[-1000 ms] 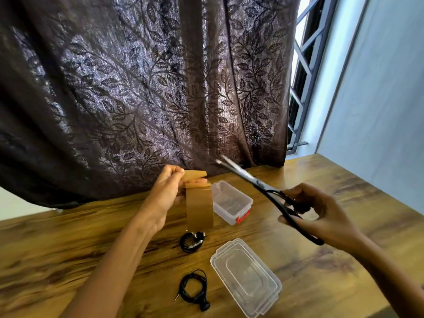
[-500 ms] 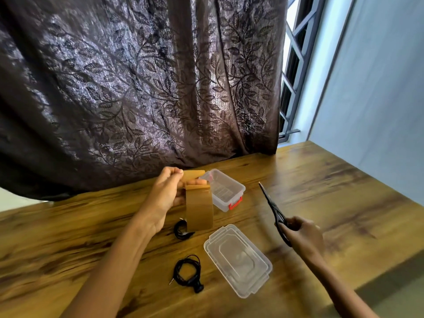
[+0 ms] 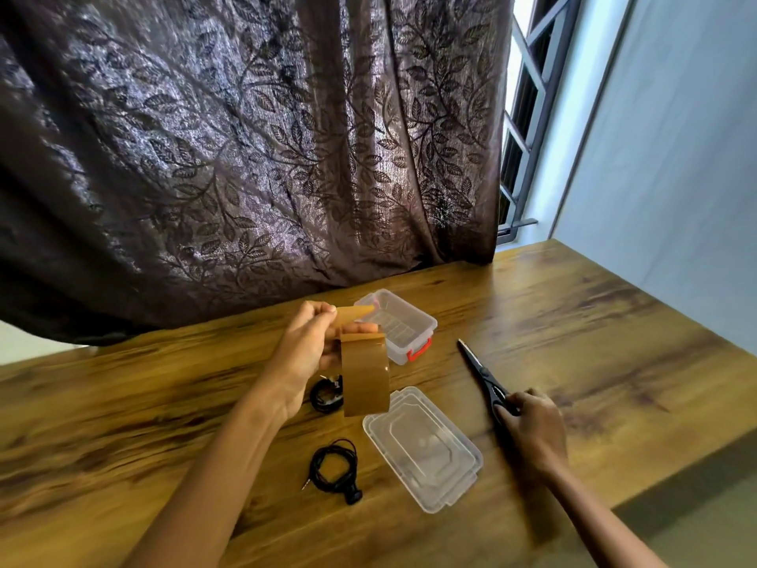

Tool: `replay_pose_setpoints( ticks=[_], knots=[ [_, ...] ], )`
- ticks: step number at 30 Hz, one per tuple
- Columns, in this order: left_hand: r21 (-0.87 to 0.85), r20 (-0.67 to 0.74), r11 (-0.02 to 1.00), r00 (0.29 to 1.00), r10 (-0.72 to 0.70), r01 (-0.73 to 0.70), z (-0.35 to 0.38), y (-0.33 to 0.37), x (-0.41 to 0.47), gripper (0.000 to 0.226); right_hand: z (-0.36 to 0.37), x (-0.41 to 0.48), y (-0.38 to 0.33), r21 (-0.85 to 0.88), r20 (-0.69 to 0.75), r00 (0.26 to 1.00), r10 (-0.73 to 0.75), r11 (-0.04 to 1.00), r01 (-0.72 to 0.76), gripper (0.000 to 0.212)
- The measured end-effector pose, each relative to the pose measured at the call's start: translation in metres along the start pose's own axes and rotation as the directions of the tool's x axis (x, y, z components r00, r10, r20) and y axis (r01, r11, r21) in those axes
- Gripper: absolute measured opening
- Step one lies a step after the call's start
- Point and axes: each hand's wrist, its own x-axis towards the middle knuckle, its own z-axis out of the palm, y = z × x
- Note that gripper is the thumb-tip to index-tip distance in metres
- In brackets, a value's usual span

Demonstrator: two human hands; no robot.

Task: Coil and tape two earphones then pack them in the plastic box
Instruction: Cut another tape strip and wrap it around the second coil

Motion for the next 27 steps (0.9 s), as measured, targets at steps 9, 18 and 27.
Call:
replay_pose_setpoints(
  ticks=[9,18,27],
  knots=[
    [-0.015,0.002,1.0,1.0,0.0,0.0,0.002,-0.003,-0.004,0.015,0.003,0.002,-0.003,-0.1,0.037,0.999,0.032,0.995,-0.028,0.014],
    [-0.03,0.012,1.0,1.0,0.008,-0.007,0.01,-0.002,-0.005,0.018,-0.047,-0.037,-0.123,0.582,0.238,0.937,-0.255,0.81,0.073,0.028],
    [-0.041,0.031,0.999,0.999,0.015,-0.014,0.016,-0.004,-0.004,0.018,-0.069,-0.055,-0.161,0.769,0.419,0.829,-0.371,0.63,-0.106,0.014]
  ],
)
